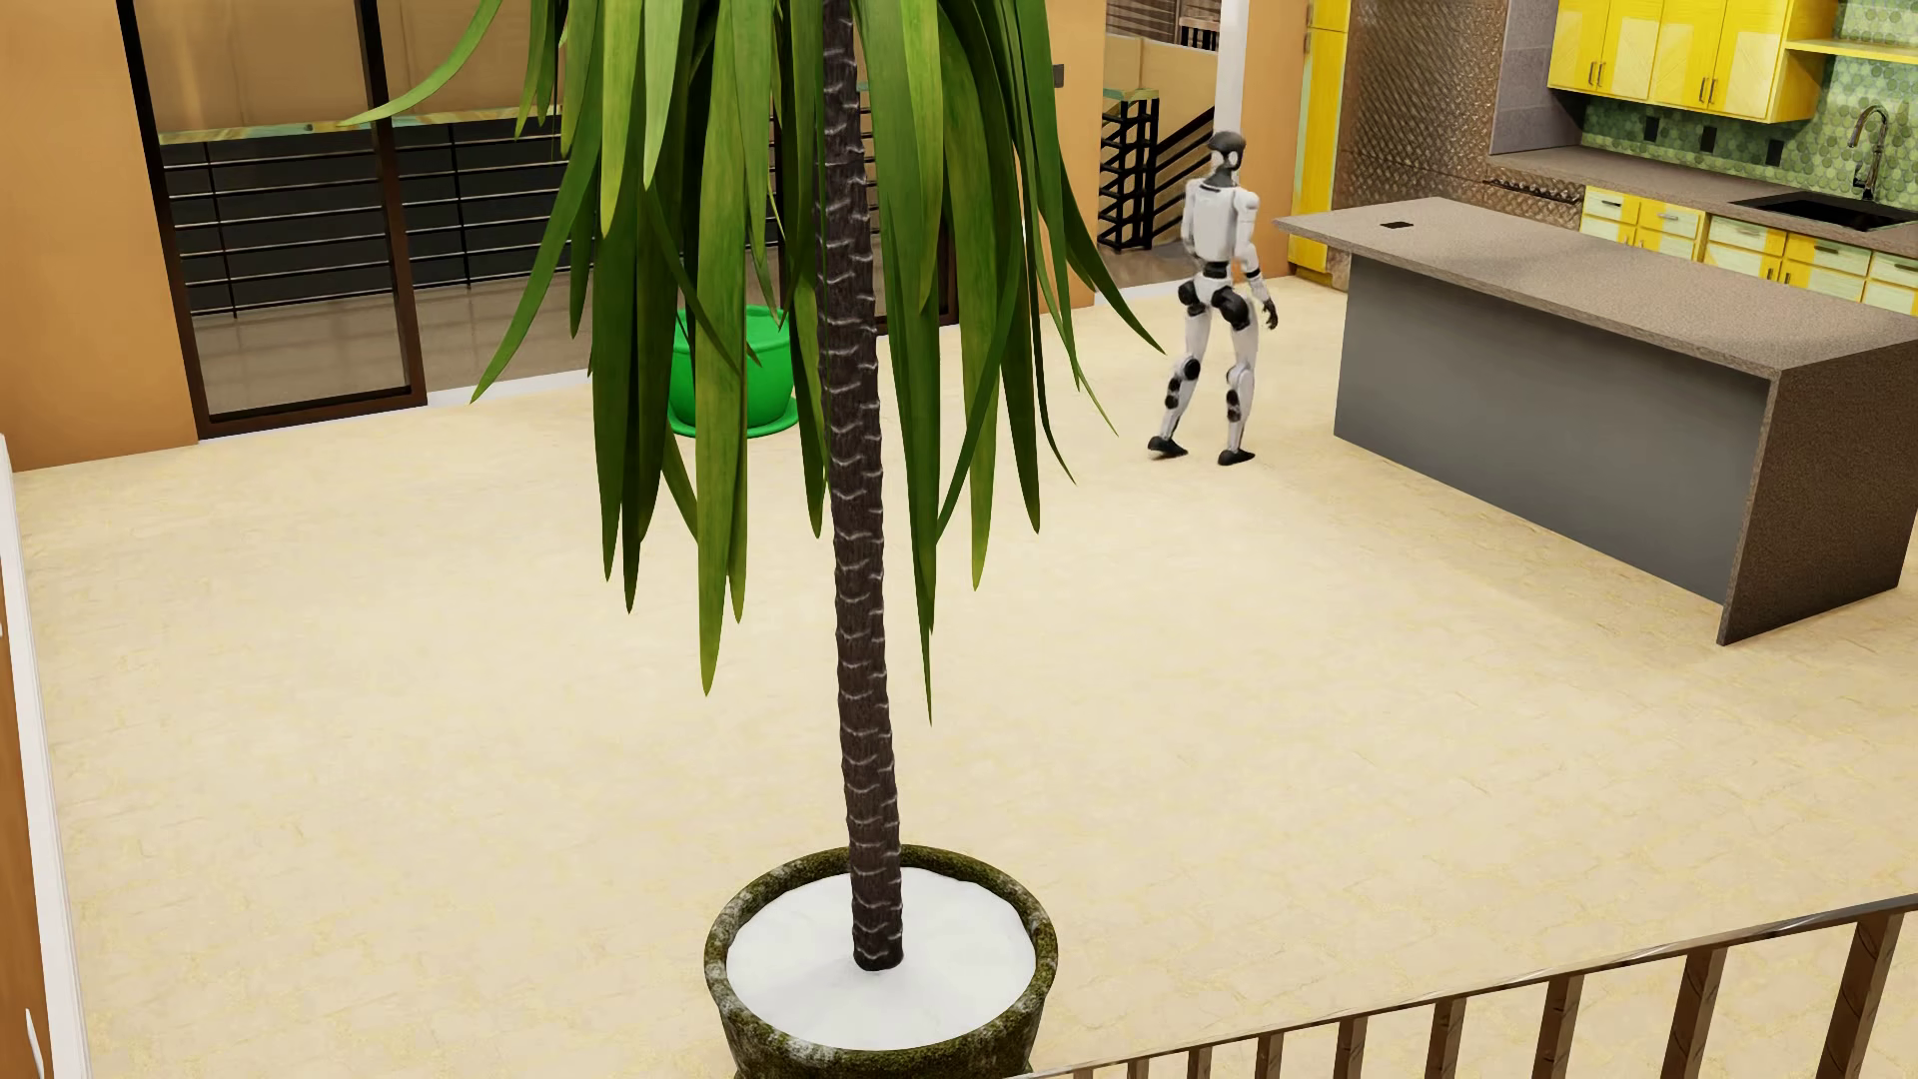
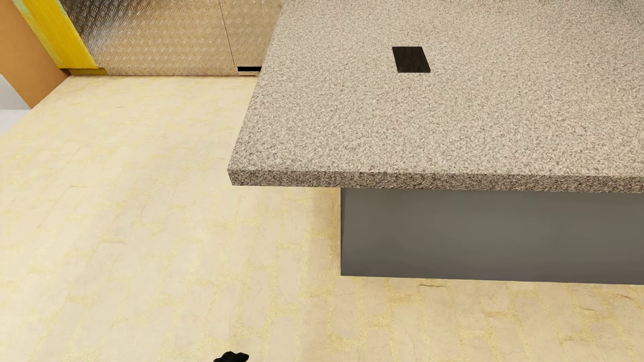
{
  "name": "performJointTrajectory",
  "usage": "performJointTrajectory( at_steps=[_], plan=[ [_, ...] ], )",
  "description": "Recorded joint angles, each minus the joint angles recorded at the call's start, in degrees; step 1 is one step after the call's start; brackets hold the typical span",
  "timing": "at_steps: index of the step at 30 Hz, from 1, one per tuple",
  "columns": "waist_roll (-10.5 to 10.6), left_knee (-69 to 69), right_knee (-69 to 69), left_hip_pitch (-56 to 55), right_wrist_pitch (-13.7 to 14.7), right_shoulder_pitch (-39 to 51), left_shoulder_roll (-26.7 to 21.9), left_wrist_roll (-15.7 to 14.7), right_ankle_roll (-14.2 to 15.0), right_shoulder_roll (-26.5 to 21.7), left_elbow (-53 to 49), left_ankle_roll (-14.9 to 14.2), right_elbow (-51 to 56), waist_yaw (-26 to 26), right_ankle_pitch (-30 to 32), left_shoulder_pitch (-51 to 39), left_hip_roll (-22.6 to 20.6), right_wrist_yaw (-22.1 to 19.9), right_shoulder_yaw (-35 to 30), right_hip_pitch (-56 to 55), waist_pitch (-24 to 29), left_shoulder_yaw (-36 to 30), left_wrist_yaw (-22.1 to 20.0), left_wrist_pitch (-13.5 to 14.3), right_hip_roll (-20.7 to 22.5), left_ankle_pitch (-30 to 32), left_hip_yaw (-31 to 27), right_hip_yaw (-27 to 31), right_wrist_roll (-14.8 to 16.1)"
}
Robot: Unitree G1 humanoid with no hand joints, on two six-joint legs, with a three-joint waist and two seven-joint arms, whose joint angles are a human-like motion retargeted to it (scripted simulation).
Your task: Walk to the counter
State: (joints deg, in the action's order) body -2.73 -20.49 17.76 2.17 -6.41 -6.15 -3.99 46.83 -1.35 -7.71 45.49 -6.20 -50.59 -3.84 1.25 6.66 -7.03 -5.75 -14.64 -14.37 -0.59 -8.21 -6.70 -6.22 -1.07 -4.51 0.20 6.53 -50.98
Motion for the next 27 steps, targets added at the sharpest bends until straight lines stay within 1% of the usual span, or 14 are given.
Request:
performJointTrajectory(
  at_steps=[1, 4, 6, 8, 10, 13, 16, 19, 22, 27],
  plan=[
    [0.27, -0.20, -0.03, 0.35, 0.42, 1.04, -0.33, 0.44, -0.28, -0.09, 0.48, -0.77, 0.78, -0.11, -0.54, 0.81, 0.49, -0.92, 0.65, 0.60, -0.07, -1.18, 0.63, -0.34, 0.32, 0.30, -0.40, -0.51, 0.20],
    [1.04, 0.07, -0.16, 1.70, 0.43, 3.46, -1.31, 1.55, -0.92, 1.52, 3.67, -2.46, 3.83, -0.42, -1.93, 2.08, 1.77, -4.22, 4.48, 2.15, -0.47, -2.97, 2.98, -2.71, 1.43, 1.33, -1.64, -1.49, 3.66],
    [1.42, -0.15, -0.37, 2.13, 0.55, 4.76, -1.64, 1.96, -1.18, 2.20, 5.23, -2.94, 5.35, -0.63, -2.89, 2.08, 2.38, -5.45, 5.12, 3.02, -0.78, -3.30, 3.71, -3.60, 1.98, 2.09, -2.44, -1.98, 4.78],
    [1.75, -1.17, -0.36, 1.98, 1.02, 5.78, -1.86, 1.87, -1.29, 2.30, 5.14, -2.86, 5.93, -0.68, -3.86, 1.86, 2.85, -5.49, 3.81, 3.53, -1.00, -3.13, 3.44, -3.43, 2.50, 2.59, -2.91, -2.11, 4.65],
    [2.05, -2.44, -0.60, 1.69, 1.46, 6.55, -1.75, 1.10, -1.45, 2.06, 3.63, -2.84, 5.13, -0.56, -4.59, 1.73, 3.35, -4.71, 1.50, 4.05, -1.16, -2.41, 2.29, -2.83, 3.10, 2.92, -3.12, -2.17, 4.04],
    [2.46, -4.30, -0.61, 1.17, 0.75, 7.19, -1.35, -0.06, -1.87, 2.01, 0.83, -2.94, 1.62, -0.48, -5.52, 1.34, 4.10, -3.99, -1.28, 4.54, -1.37, -2.00, 0.68, -1.83, 4.08, 3.29, -3.16, -2.14, 2.64],
    [2.83, -6.63, -0.37, 0.16, -0.85, 6.57, -1.25, -0.63, -2.29, 2.82, -1.51, -2.92, -2.56, -0.50, -6.33, 0.41, 4.82, -4.41, -1.14, 4.62, -1.52, -2.64, 0.62, -1.36, 5.01, 3.70, -2.85, -1.96, 2.30],
    [3.26, -9.89, 0.19, -1.52, -0.90, 4.87, -1.90, -1.21, -2.70, 2.85, -2.75, -3.24, -5.08, -0.65, -7.03, -0.16, 5.62, -4.21, -1.20, 4.33, -1.69, -2.74, 0.63, -0.93, 6.04, 4.17, -2.53, -1.74, 1.53],
    [3.72, -13.05, 1.05, -2.97, -1.74, 3.31, -2.57, -1.13, -3.09, 2.80, -2.05, -3.89, -5.44, -0.90, -7.80, -0.57, 6.39, -3.65, -1.04, 4.08, -1.76, -2.71, 0.93, -0.83, 7.13, 4.93, -2.36, -1.44, 1.04],
    [4.44, -17.87, 1.84, -5.34, -2.13, 1.69, -3.53, -0.50, -3.34, 2.14, 0.36, -5.50, -5.20, -1.19, -8.56, -0.34, 7.44, -3.81, 0.59, 3.83, -1.84, -2.30, 1.59, -1.71, 8.47, 6.14, -2.02, -1.05, 1.14]
  ],
)
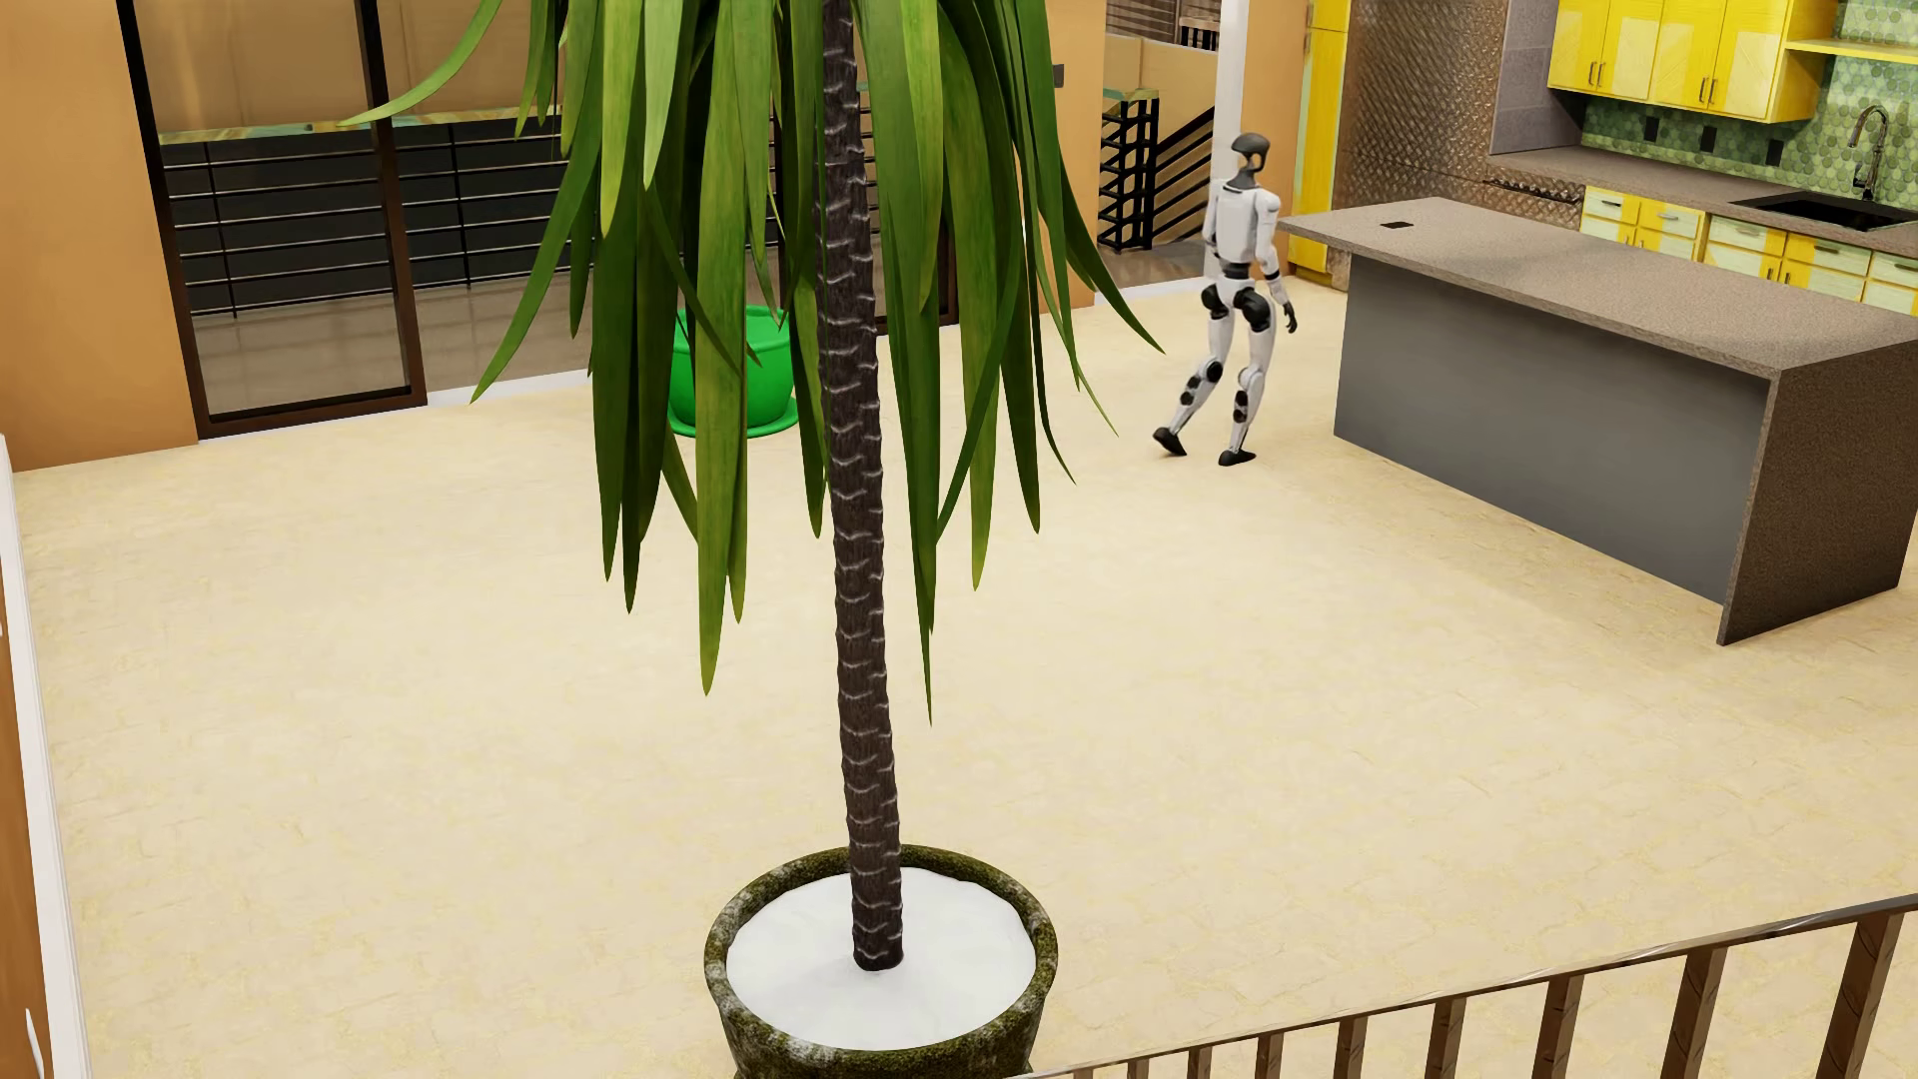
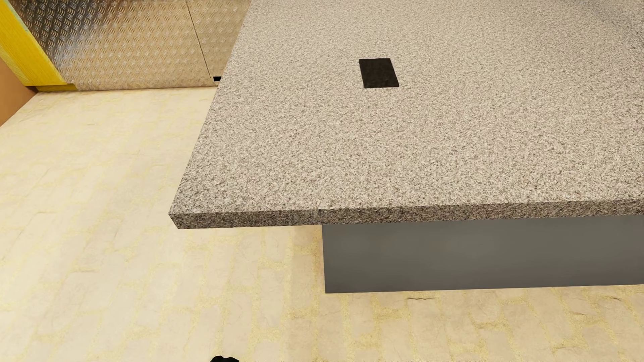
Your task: Walk to the counter
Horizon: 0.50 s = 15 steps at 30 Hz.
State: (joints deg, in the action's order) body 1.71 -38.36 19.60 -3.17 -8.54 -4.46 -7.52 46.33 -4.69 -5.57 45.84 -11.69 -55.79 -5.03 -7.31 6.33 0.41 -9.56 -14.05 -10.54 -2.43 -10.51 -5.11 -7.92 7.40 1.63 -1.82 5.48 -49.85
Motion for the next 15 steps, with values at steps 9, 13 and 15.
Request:
performJointTrajectory(
  at_steps=[9, 13, 15],
  plan=[
    [1.44, -8.95, 0.92, -5.97, 1.73, 1.77, -0.32, 0.16, 0.95, -0.01, -1.84, -1.34, 1.09, 0.51, -0.84, 1.05, 3.67, -0.68, 1.67, -1.14, 0.54, 1.53, -0.08, 0.53, 0.69, -7.06, 3.31, -1.54, -0.17],
    [1.75, 2.02, -0.54, -5.29, 2.39, 4.10, 0.54, 0.31, 1.42, 0.16, -2.01, 5.13, 1.85, 1.03, -0.12, 1.20, 7.67, -0.92, 1.39, -0.79, 0.51, 1.05, -0.01, 0.04, 0.41, -14.48, 9.63, -0.77, -0.36],
    [1.66, 7.31, -1.19, -6.08, 2.53, 5.00, 0.65, 0.38, 1.69, 0.28, -1.87, 5.80, 2.14, 1.38, 0.24, 1.05, 7.15, -0.89, 1.20, -0.70, 0.63, 1.27, -0.14, -0.15, 0.21, -15.81, 8.79, -0.20, -0.26]
  ],
)
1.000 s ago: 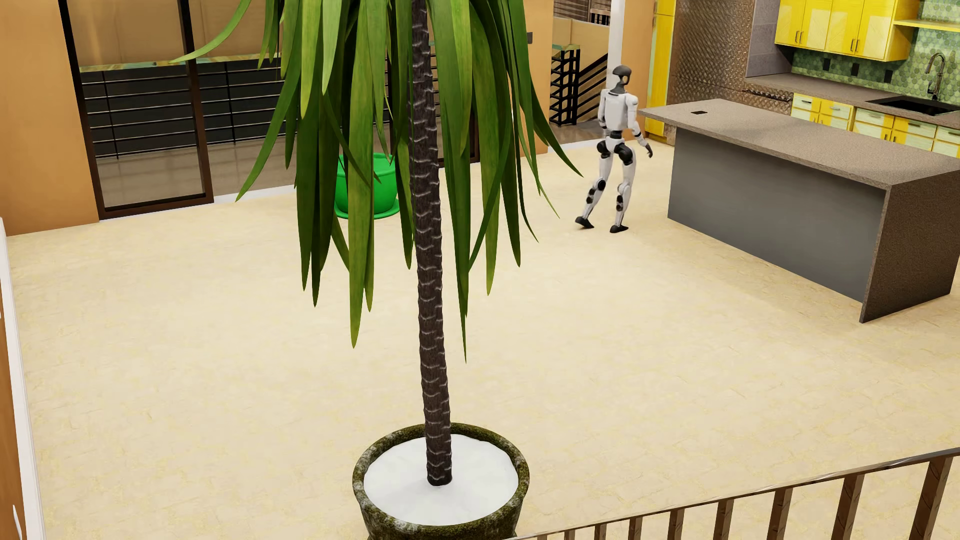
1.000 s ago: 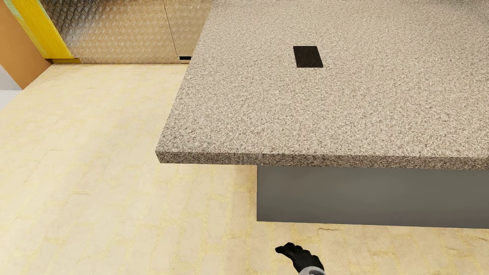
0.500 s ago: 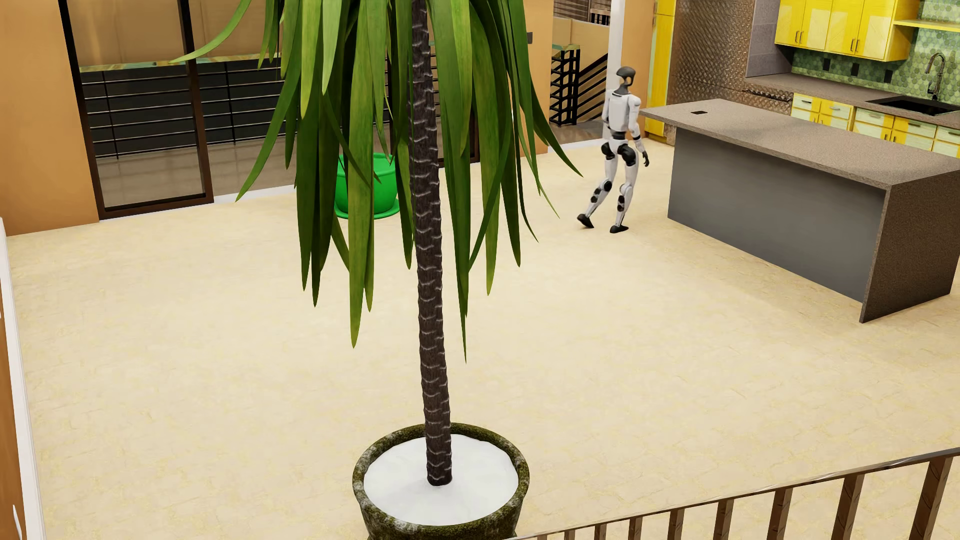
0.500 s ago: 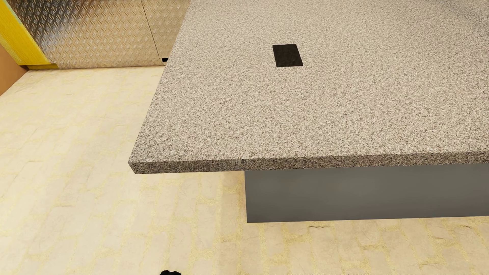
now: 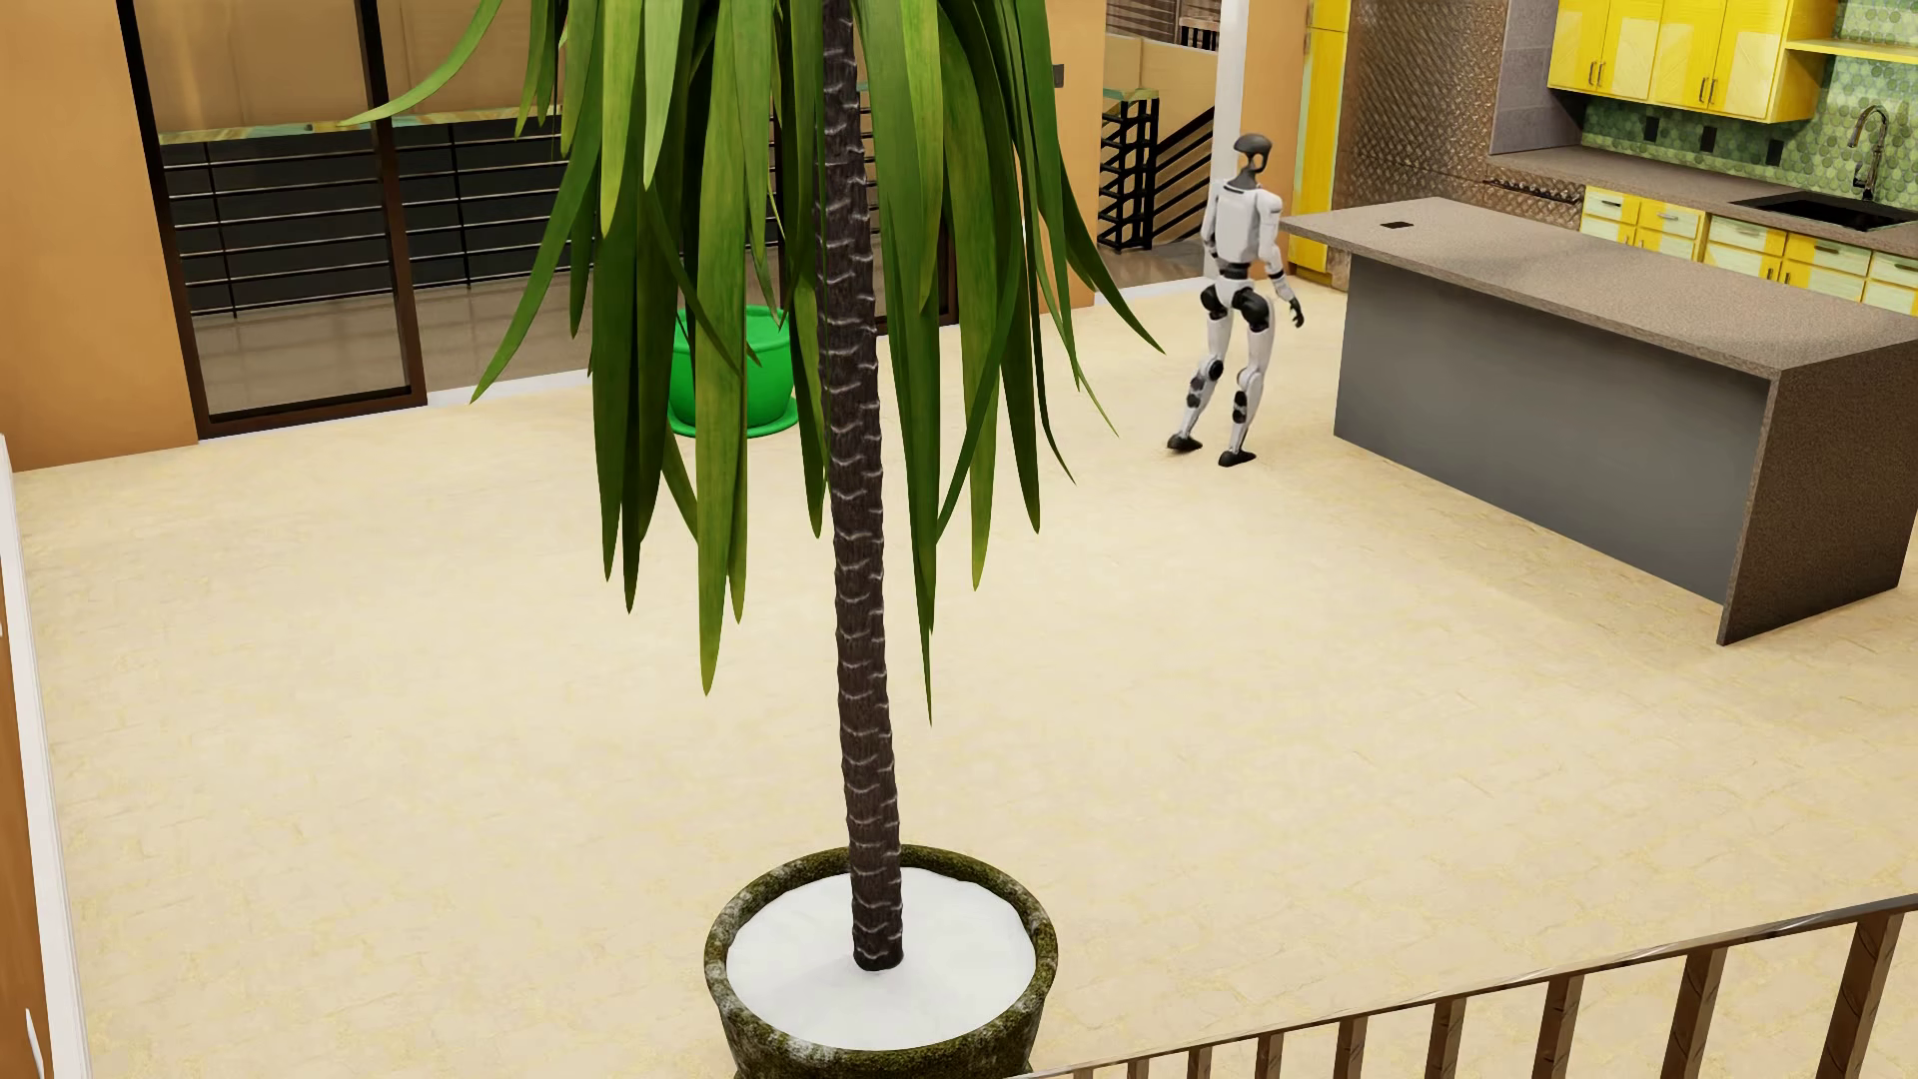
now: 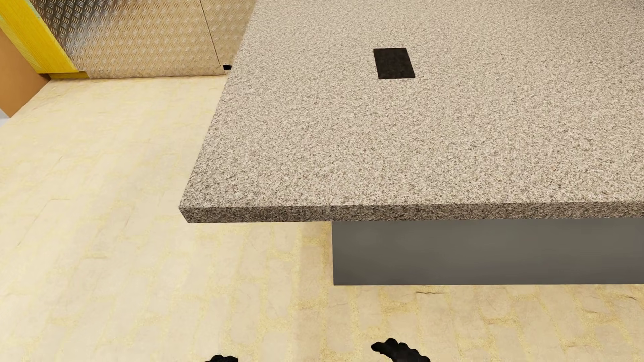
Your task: Walk to the counter
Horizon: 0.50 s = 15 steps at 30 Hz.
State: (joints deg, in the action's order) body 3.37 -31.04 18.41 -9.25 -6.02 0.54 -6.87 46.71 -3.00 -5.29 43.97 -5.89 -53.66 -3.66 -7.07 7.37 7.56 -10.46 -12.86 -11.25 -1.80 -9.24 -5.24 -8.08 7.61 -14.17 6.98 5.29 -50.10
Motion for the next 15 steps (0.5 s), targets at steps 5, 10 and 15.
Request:
performJointTrajectory(
  at_steps=[5, 10, 15],
  plan=[
    [-0.26, 1.86, -0.05, -4.22, 0.26, 0.95, -0.40, 0.29, 1.06, 0.56, -0.80, -1.77, 0.33, 0.51, 0.36, -0.05, -4.09, -0.02, -0.88, -0.43, 0.73, 0.66, -0.22, -0.11, -0.16, 0.69, -10.80, 1.16, 0.26],
    [-0.93, 11.48, -1.34, 1.05, -0.59, -1.05, 0.32, 0.68, 2.56, 0.41, 0.95, 3.21, -0.21, 0.32, 1.05, -0.59, -5.68, -1.14, -0.17, 0.57, 0.50, 0.11, 0.18, -0.26, -2.13, 2.26, -7.55, 2.59, 1.25],
    [-2.43, 15.68, -1.21, 3.01, -7.17, -4.12, 1.09, 0.76, 4.48, 1.73, 2.12, 4.65, -1.20, 0.71, 0.98, -2.28, -8.97, -9.26, -0.97, 0.64, 0.26, 0.79, -0.86, 0.73, -5.46, 3.91, -8.47, 2.04, -0.30]
  ],
)
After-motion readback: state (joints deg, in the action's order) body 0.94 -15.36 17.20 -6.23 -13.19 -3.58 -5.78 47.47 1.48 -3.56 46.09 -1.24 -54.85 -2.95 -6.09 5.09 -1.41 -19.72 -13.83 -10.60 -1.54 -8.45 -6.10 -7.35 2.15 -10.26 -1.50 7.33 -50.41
